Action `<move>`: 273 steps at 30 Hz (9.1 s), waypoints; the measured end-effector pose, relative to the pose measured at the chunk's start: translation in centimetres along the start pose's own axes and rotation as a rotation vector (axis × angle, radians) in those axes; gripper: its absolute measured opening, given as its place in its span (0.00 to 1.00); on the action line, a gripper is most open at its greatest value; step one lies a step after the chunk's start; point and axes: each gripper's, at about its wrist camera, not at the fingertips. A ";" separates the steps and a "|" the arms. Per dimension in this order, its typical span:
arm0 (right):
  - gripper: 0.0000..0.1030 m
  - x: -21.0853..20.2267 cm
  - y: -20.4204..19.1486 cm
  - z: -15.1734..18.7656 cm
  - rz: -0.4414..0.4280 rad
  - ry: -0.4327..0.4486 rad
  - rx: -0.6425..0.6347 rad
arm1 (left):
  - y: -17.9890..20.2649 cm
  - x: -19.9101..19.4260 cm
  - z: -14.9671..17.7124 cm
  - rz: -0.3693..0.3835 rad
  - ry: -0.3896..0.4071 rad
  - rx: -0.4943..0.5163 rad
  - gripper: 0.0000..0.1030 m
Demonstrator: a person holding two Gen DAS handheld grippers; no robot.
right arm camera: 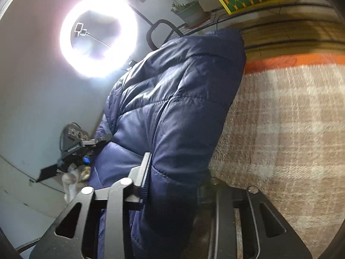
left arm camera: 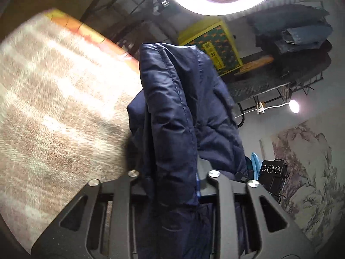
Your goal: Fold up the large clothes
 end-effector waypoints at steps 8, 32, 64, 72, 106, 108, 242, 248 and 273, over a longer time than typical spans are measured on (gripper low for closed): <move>0.19 -2.1 -2.8 -0.4 0.091 0.028 -0.099 | 3.6 -1.2 1.7 -0.008 0.030 0.056 0.17; 0.16 -21.3 -2.1 6.7 0.339 0.071 -0.140 | 19.3 2.3 18.5 0.012 -0.236 0.172 0.15; 0.15 -47.4 -1.5 3.4 0.475 0.380 -0.303 | 50.3 8.3 24.2 0.235 -0.140 0.400 0.14; 0.15 -51.5 1.7 -0.1 0.532 0.445 -0.306 | 55.8 14.9 24.4 0.258 -0.142 0.428 0.14; 0.47 -48.5 23.5 -4.1 0.754 0.347 -0.100 | 46.8 37.5 26.6 0.070 -0.218 0.248 0.15; 0.49 -49.9 23.5 -3.5 0.775 0.376 -0.082 | 46.4 37.5 26.7 0.073 -0.223 0.234 0.15; 0.90 -60.9 -24.7 28.3 1.095 0.786 -0.301 | 52.1 -31.4 43.4 -0.016 0.207 0.989 1.00; 0.90 -60.7 -24.8 28.3 1.104 0.792 -0.311 | 51.9 -31.6 42.9 -0.018 0.215 0.989 1.00; 0.90 -60.4 -25.2 28.4 1.110 0.792 -0.326 | 50.9 -31.6 41.6 -0.026 0.214 0.989 1.00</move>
Point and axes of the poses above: each gripper's, at about its wrist camera, not at the fingertips, and x roughly the way its jaws point, y to its right, z to its underside, and after that the axes turned 8 degrees about y, right-handed
